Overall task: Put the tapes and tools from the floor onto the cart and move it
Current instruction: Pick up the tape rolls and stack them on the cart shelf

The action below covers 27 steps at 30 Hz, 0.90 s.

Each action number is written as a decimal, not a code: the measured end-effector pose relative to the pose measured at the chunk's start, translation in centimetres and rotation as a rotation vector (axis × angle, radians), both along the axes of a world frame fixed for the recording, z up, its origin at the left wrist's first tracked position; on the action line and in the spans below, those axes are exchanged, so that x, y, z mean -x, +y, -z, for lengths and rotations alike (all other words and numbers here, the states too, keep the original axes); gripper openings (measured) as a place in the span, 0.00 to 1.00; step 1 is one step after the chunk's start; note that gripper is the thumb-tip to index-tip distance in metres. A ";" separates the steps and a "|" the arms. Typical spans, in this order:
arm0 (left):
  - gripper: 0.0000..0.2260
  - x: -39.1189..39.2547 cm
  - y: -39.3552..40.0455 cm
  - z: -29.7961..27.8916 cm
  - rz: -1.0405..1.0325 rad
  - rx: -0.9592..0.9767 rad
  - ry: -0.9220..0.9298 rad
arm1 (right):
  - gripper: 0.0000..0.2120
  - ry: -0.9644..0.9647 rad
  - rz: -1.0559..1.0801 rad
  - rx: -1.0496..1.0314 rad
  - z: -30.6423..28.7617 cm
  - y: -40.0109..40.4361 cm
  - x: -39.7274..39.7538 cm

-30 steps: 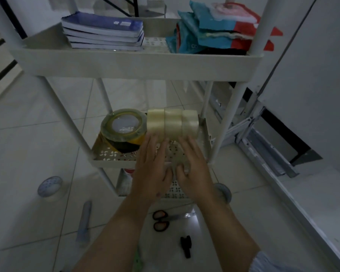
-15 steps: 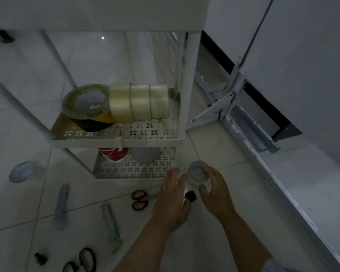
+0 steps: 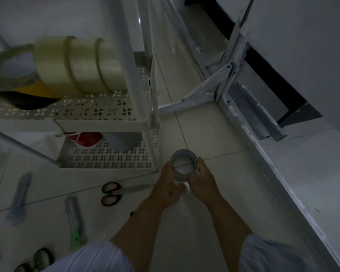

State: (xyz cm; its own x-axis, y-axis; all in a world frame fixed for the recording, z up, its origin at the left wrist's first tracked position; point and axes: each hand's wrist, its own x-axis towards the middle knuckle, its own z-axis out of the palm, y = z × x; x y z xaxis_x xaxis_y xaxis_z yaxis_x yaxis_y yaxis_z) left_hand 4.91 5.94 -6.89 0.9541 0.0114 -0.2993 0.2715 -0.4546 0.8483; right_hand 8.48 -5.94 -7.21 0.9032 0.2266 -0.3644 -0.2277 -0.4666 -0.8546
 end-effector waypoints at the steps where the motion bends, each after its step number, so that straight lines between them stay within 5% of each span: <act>1: 0.35 -0.1 -0.1 1.1 -0.018 0.003 0.003 | 0.23 -0.010 0.006 -0.025 0.2 0.1 0.0; 5: 0.38 0.5 -0.4 3.9 -0.044 -0.018 0.017 | 0.20 -0.040 0.037 -0.108 -0.1 0.0 0.6; 16: 0.31 6.3 -1.0 -5.6 -0.336 0.151 -0.115 | 0.27 -0.201 0.050 -0.190 -5.9 0.5 7.3; 27: 0.26 11.6 9.6 -17.1 -0.469 0.093 -0.440 | 0.32 -0.441 -0.129 -0.299 -17.6 10.5 11.5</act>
State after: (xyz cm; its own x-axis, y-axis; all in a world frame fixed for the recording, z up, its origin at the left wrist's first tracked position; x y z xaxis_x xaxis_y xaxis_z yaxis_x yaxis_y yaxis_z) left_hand -6.67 15.51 10.21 0.8877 0.4497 0.0984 0.0418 -0.2915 0.9557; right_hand -3.04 4.60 10.35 0.9138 0.3815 0.1396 0.2250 -0.1894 -0.9558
